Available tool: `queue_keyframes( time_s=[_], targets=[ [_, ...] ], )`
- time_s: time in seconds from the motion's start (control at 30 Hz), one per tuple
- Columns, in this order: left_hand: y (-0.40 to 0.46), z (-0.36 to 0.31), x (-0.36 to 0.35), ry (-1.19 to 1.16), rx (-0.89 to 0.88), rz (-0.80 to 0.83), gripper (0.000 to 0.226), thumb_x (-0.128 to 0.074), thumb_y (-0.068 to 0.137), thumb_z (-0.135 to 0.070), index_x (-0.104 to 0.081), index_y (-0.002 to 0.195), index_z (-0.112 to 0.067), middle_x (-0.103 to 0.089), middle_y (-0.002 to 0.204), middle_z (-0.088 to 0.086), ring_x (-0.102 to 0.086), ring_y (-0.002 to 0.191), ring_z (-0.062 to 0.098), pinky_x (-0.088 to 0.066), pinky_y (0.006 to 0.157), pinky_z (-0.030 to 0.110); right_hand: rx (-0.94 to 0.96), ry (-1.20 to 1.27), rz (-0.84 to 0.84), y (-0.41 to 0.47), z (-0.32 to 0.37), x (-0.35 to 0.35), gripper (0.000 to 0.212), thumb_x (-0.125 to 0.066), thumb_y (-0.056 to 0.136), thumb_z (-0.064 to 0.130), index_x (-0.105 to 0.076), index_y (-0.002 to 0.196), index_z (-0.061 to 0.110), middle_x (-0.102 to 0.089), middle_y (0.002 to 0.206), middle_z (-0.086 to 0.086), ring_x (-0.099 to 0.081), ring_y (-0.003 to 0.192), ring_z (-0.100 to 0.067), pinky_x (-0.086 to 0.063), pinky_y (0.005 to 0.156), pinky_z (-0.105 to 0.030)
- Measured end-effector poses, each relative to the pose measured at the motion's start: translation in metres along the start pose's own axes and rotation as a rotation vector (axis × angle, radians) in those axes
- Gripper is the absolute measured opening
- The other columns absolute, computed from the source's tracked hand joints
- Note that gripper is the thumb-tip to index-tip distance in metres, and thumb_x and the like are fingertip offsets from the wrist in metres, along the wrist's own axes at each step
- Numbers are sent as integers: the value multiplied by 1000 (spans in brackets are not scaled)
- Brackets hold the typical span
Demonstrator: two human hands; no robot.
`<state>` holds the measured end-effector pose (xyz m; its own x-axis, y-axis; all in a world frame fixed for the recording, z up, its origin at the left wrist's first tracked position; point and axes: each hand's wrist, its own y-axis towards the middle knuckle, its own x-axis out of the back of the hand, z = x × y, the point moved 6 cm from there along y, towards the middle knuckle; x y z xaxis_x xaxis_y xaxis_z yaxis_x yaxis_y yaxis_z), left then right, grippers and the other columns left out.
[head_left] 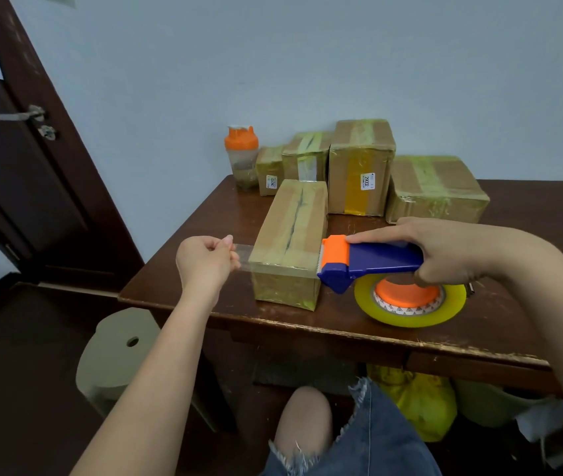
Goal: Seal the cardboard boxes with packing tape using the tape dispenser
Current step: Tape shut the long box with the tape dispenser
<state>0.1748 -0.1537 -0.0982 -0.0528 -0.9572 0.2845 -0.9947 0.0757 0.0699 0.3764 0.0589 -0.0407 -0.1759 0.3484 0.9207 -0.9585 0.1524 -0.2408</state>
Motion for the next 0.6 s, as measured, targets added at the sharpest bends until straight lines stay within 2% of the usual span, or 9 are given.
queue_keyframes(
  time_s=[0.1,0.27,0.4,0.6],
  targets=[
    [1,0,-2,16,3,1,25,-62,95,-22,-71,75,-9,-69,71,5,-66,67,16,-58,85,37,-6,-6,2,0,1,0,87,-56,88,1,-23,137,66,-45,101,11,-55,87,-16,-47,68,-26],
    [4,5,-4,19,27,10,26,-63,95,-20,-69,72,-9,-67,69,5,-64,61,14,-59,82,35,-12,4,17,4,-3,-4,89,-54,87,-1,-22,134,69,-41,103,13,-52,88,-12,-39,65,-20],
    [7,11,-7,43,58,31,23,-64,94,-21,-70,76,-8,-68,73,7,-63,62,13,-58,81,32,-6,24,25,7,-5,-7,91,-51,87,-4,-22,134,67,-43,101,17,-53,88,-13,-44,67,-22],
    [10,24,-16,64,157,153,20,-67,92,-20,-73,80,-4,-71,73,9,-64,59,13,-58,67,25,-25,34,30,10,-10,-15,95,-49,86,-4,-20,129,75,-43,114,7,-54,93,-16,-51,82,-34]
  ],
)
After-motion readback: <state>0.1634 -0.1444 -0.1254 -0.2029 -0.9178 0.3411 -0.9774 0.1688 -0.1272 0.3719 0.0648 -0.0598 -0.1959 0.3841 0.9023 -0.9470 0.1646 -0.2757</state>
